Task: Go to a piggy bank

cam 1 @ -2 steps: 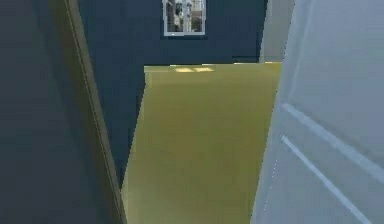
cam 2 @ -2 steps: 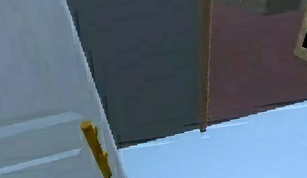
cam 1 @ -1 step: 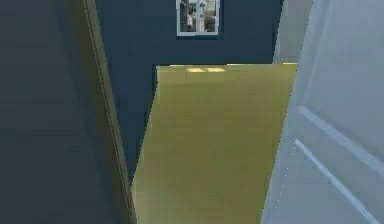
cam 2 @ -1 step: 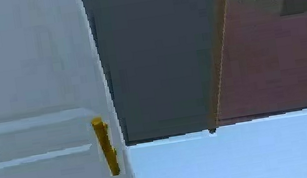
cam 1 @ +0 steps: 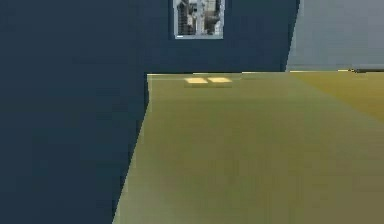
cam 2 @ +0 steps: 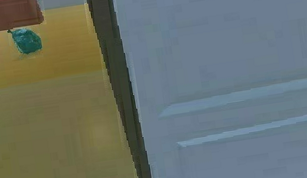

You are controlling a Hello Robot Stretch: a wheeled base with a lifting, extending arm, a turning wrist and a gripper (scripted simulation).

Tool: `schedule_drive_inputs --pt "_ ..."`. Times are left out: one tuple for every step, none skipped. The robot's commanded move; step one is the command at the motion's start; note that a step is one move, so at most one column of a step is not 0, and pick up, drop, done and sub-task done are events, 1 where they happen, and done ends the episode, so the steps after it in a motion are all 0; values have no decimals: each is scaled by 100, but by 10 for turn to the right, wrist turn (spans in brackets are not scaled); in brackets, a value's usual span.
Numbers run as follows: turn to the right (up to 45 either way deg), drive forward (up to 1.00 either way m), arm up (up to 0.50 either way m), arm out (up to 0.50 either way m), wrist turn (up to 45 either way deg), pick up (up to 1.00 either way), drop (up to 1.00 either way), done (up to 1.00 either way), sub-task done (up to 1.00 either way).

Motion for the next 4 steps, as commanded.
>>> schedule_drive_inputs --pt "-30 0 0 0 0 0 0 0 0" --pt "0 5 0 0 0 0 0 0 0" --pt "270 0 0 0 0 0 0 0 0" --pt "0 70 0 0 0 0 0 0 0"
